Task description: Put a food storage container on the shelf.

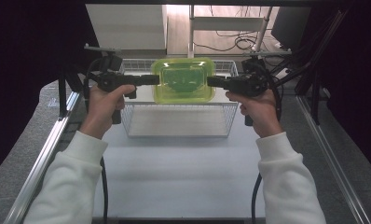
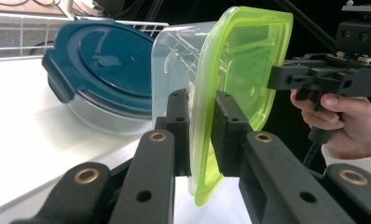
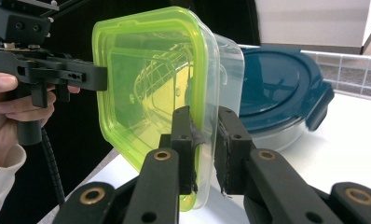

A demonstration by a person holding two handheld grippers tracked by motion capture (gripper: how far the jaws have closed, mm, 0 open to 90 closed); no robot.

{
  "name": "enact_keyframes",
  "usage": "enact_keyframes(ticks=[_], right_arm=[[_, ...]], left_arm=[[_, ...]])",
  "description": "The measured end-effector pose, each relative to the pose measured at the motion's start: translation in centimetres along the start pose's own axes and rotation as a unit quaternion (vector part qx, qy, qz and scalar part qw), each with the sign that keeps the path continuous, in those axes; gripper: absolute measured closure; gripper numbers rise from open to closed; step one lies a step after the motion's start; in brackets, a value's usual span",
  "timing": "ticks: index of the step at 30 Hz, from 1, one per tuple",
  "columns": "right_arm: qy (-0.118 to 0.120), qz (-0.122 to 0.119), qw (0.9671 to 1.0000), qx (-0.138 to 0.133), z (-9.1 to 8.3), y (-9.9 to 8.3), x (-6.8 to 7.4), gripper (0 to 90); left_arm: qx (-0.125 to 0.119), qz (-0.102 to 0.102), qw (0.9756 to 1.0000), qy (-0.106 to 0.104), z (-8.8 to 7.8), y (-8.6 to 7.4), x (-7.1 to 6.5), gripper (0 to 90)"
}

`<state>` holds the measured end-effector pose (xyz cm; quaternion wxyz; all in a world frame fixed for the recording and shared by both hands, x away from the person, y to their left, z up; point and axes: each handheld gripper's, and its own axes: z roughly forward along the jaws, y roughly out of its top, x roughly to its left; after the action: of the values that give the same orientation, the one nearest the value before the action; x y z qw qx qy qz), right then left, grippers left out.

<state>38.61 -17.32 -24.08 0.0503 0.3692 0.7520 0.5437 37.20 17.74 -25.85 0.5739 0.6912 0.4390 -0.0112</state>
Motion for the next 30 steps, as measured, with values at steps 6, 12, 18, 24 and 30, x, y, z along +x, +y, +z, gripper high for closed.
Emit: enact_keyframes(ticks=[6,12,18,24,30], right_arm=[[-0.003,0.013,0.9999,0.01,1.1,2.0,-1.4,78.3],[0.001,0.04,0.999,0.02,2.5,3.3,-3.3,78.2],[0.008,0.089,0.9955,0.032,4.0,3.1,-5.7,78.4],[0.015,0.119,0.9925,0.025,4.6,3.4,-6.7,76.7],[0.003,0.184,0.9825,0.027,5.7,3.6,-7.7,73.5]], left_arm=[[0.007,-0.015,0.9999,-0.002,0.8,2.1,1.3,79.0],[0.018,-0.028,0.9994,0.012,2.1,3.6,2.7,79.3],[0.024,-0.05,0.9983,0.016,3.4,4.2,3.8,78.9],[0.015,-0.08,0.9965,0.016,4.2,4.5,5.0,78.3],[0.015,-0.109,0.9936,0.022,5.1,4.7,6.1,73.2]])
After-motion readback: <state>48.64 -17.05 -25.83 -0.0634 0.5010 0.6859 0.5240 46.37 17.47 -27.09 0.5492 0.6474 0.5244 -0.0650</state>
